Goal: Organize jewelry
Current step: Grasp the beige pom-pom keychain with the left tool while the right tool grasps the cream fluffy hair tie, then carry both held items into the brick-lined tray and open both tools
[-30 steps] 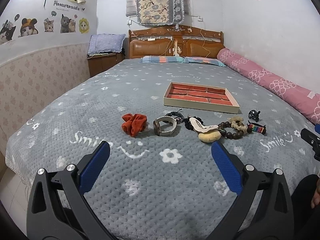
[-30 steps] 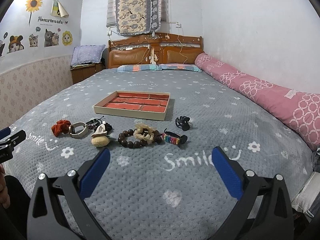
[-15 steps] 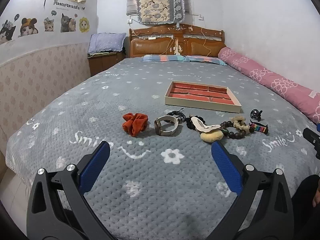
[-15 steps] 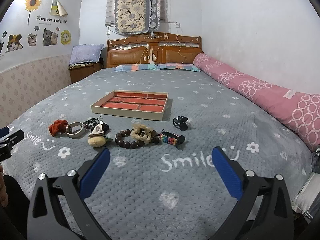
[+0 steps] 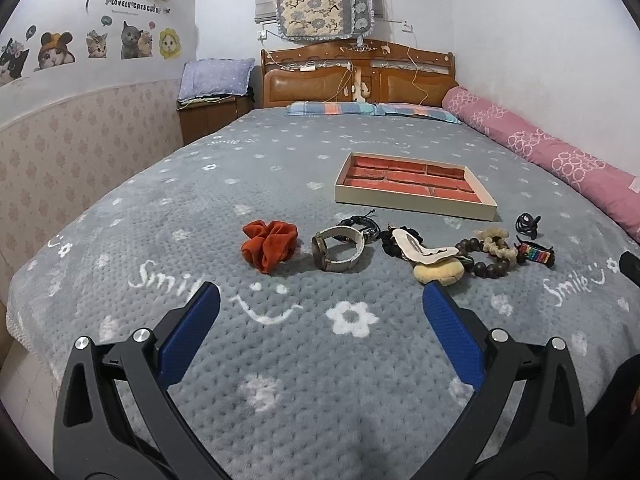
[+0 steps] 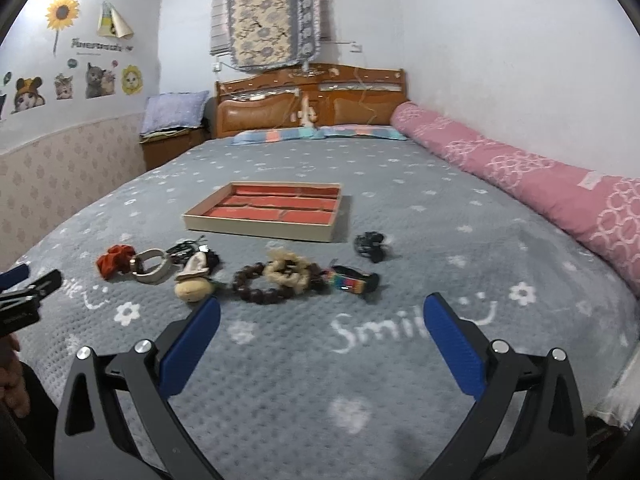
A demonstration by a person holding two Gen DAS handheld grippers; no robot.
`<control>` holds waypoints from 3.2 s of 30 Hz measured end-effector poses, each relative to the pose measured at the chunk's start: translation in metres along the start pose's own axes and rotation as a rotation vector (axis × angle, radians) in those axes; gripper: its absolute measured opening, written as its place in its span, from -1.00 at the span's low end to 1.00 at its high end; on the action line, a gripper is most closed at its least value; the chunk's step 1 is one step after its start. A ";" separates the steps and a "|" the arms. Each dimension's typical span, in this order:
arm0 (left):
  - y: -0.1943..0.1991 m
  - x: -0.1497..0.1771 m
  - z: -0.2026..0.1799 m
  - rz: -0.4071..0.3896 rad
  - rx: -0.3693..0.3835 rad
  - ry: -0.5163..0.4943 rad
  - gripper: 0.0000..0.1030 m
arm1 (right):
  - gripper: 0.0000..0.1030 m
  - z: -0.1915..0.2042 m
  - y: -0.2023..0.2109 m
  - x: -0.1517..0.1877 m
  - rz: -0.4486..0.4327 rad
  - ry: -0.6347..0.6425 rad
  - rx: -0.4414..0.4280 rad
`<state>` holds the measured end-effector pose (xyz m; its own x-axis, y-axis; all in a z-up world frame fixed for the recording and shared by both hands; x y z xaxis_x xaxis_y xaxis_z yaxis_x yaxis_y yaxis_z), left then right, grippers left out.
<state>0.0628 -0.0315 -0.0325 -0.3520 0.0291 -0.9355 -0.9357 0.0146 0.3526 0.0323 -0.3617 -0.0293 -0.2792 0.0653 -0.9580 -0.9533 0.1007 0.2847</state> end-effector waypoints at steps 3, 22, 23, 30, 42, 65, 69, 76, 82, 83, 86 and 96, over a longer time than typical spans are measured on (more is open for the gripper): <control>-0.010 0.002 -0.002 0.006 0.006 0.002 0.90 | 0.92 0.012 -0.012 0.004 0.002 0.029 -0.021; -0.117 0.003 -0.056 0.106 0.157 0.025 0.69 | 0.17 0.053 -0.142 0.028 0.120 0.063 -0.086; -0.119 0.004 -0.060 0.112 0.168 0.025 0.69 | 0.15 0.053 -0.145 0.029 0.127 0.065 -0.090; -0.122 0.013 -0.085 0.134 0.244 0.010 0.57 | 0.14 0.044 -0.157 0.035 0.156 0.053 -0.094; -0.163 0.019 -0.111 0.206 0.327 0.029 -0.46 | -0.47 0.049 -0.185 0.043 0.247 0.061 -0.146; -0.122 -0.038 -0.077 0.051 0.335 0.065 -0.91 | -0.99 0.051 -0.140 -0.015 0.089 0.037 -0.233; -0.105 -0.049 -0.072 0.024 0.329 0.070 -0.91 | -0.99 0.053 -0.124 -0.028 0.054 0.040 -0.237; -0.071 -0.074 -0.061 -0.023 0.316 0.074 -0.91 | -0.99 0.054 -0.086 -0.056 -0.024 0.039 -0.233; -0.040 -0.094 -0.053 -0.077 0.296 0.054 -0.91 | -0.99 0.051 -0.054 -0.079 -0.086 0.044 -0.226; -0.038 -0.096 -0.053 -0.081 0.293 0.053 -0.91 | -0.99 0.050 -0.050 -0.082 -0.093 0.044 -0.225; -0.030 -0.102 -0.051 -0.096 0.284 0.048 -0.91 | -0.99 0.048 -0.044 -0.088 -0.106 0.042 -0.226; -0.033 -0.119 -0.047 -0.123 0.254 0.037 -0.91 | -0.99 0.043 -0.042 -0.105 -0.137 0.045 -0.210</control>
<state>0.1343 -0.0823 0.0660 -0.2416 -0.0246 -0.9701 -0.9370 0.2658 0.2266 0.1063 -0.3305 0.0608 -0.1458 0.0207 -0.9891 -0.9843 -0.1033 0.1429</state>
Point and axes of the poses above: each gripper's, at about its wrist camera, not at the fingertips, and y roughly against the way its jaws point, z to its left, x to its underside, the point moved 2 cm from there along -y, roughly the way its jaws point, and after that the axes turned 10 degrees about -z, right-handed, at the moved point
